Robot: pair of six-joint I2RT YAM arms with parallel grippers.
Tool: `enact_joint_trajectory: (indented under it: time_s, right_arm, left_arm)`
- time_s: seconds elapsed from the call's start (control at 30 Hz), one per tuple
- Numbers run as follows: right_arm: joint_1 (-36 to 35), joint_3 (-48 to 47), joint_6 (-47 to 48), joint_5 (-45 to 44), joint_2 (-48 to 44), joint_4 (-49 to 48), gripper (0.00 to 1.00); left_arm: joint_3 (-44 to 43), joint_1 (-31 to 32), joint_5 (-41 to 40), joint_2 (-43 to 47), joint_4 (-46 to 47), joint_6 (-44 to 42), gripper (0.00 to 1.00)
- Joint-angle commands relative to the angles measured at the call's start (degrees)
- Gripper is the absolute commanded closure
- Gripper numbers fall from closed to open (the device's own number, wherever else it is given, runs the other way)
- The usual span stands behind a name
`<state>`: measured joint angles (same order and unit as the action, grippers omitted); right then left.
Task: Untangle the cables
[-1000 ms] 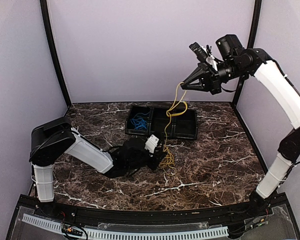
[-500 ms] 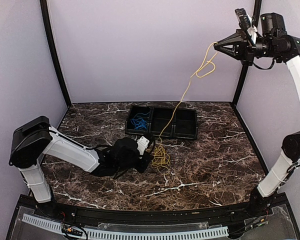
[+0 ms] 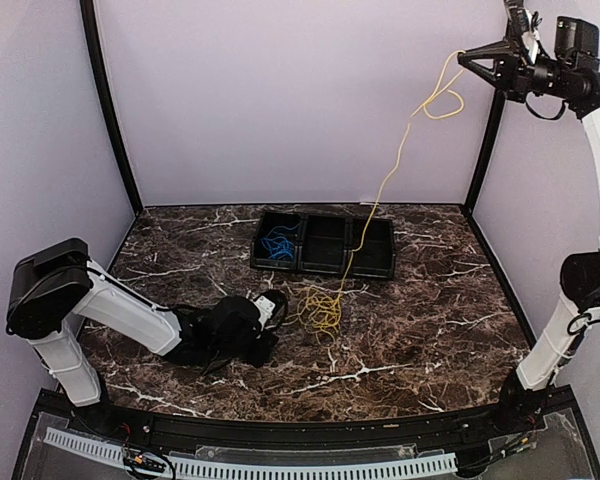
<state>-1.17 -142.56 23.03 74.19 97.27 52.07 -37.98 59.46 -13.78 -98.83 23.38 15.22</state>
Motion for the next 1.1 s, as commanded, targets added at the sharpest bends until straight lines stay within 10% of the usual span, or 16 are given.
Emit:
enact_joint_trajectory:
  time_s: [0.0,0.1,0.23,0.3,0.53,0.73,1.07]
  right_arm:
    - [6.58,-1.83,-17.62,6.65,-0.25,-20.22,1.00]
    - [7.75,3.75,-38.11,12.50,-0.81,-40.23,1.00]
    - [7.66,20.59,-84.31,16.32,-2.39,-104.02,1.00]
    - [7.19,24.29,-93.88,16.53,-2.19,-114.24,1.00]
    - [6.96,39.97,-79.59,11.85,-7.19,-94.31,1.00]
    - [3.86,41.05,-34.40,-7.10,-7.42,-38.90,1.00]
    - [-7.32,50.85,-21.35,-30.79,-14.36,-30.76,1.00]
  left_arm:
    - [4.10,0.04,0.29,3.85,-0.83,3.09,0.85]
    - [3.71,0.11,-1.05,5.16,-1.03,1.84,0.85]
    - [-0.22,0.43,-1.15,7.72,-0.59,-1.18,0.64]
    - [-2.35,0.96,-0.30,8.80,2.54,-3.66,0.53]
    - [-19.69,1.81,4.96,0.91,4.86,-8.47,0.37]
    - [-31.72,2.32,5.93,-6.92,2.42,-8.93,0.37]
    - [-37.10,2.24,11.58,-18.19,9.28,-9.77,0.31]
